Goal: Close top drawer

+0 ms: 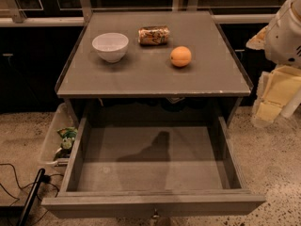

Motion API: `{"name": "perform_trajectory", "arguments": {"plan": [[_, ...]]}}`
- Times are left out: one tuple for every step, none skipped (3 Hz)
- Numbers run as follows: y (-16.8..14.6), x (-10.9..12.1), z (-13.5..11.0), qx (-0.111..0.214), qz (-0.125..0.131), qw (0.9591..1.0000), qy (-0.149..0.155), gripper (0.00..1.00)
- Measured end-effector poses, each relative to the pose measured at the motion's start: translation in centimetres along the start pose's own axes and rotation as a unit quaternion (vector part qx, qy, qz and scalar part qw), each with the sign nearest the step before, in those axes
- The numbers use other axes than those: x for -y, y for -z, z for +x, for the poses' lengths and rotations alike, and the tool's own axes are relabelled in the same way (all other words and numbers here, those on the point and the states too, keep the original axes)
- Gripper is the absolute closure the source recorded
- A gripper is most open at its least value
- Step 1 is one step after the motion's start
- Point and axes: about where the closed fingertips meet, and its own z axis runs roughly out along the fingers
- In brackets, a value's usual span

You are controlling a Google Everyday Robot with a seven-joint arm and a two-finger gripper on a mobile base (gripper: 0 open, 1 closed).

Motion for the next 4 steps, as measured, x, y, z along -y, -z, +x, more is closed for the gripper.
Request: {"name": "perform_trajectory", "arguments": {"plan": [[-0.4, -0.6, 0.1, 0.002, -0.001, 1.0, 0.003, 0.0], [-1.5, -3.5, 0.7, 0.011, -0.013, 0.9998, 0.011, 0.0], [-3.8, -8.4, 2.4, 0.034, -0.035, 0.9988, 0.011, 0.19], [-7.7, -13.2, 4.4, 0.061, -0.06, 0.9963, -0.001, 0.42]]}}
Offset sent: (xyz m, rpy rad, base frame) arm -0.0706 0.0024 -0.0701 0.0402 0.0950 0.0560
